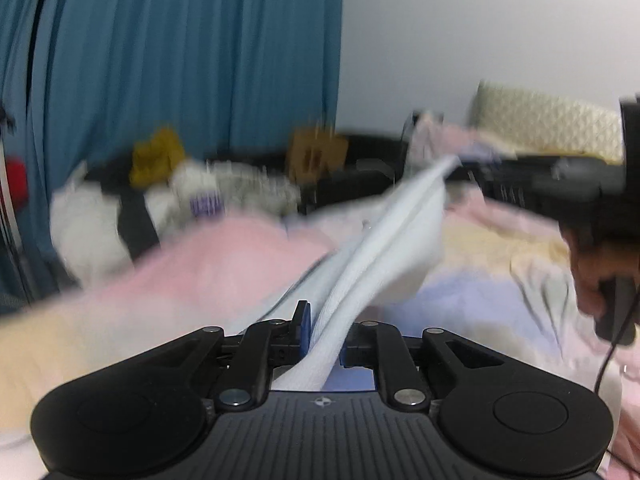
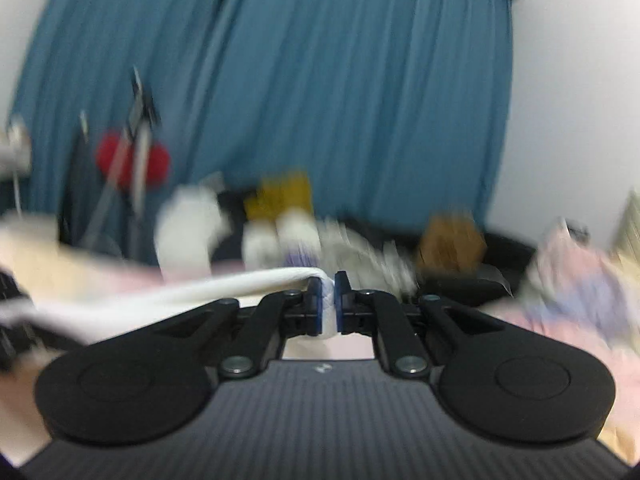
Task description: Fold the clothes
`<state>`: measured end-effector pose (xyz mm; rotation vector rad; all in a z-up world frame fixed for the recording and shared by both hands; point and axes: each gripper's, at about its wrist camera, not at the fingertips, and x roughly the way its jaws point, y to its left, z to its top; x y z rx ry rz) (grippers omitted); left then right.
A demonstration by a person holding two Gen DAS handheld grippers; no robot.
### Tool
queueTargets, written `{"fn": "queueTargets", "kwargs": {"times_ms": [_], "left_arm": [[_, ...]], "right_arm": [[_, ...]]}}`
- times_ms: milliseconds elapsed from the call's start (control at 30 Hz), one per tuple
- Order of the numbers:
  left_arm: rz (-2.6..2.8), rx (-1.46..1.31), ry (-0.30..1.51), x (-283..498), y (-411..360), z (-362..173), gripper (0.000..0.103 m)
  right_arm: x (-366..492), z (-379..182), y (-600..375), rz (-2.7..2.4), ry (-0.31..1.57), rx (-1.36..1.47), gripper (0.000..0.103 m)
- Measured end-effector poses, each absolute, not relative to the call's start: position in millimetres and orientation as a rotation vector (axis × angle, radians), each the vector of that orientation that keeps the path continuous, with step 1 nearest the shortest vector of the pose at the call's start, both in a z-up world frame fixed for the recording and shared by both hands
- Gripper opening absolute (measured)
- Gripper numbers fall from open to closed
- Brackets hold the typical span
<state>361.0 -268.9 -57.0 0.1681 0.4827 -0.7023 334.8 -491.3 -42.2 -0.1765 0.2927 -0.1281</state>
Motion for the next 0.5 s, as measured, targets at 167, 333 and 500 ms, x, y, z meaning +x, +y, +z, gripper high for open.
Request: {"fn": "queueTargets", "kwargs": {"times_ms": [167, 333, 500], "left_arm": [[-0.704, 0.25, 0.635, 352, -285, -111, 0.028], [-0.667, 0.203, 0.666, 320, -249, -94, 0.057], [-0.526, -0.018, 0.748, 264, -136, -60, 0.07]], "right_arm": [[326, -114, -504, -0.163, 0.587, -0.044, 0.011], [305, -108, -510, -0.174, 0.674, 0.16, 0.028], [247, -98, -512, -0.209, 0.673, 0.406, 0.075]]}}
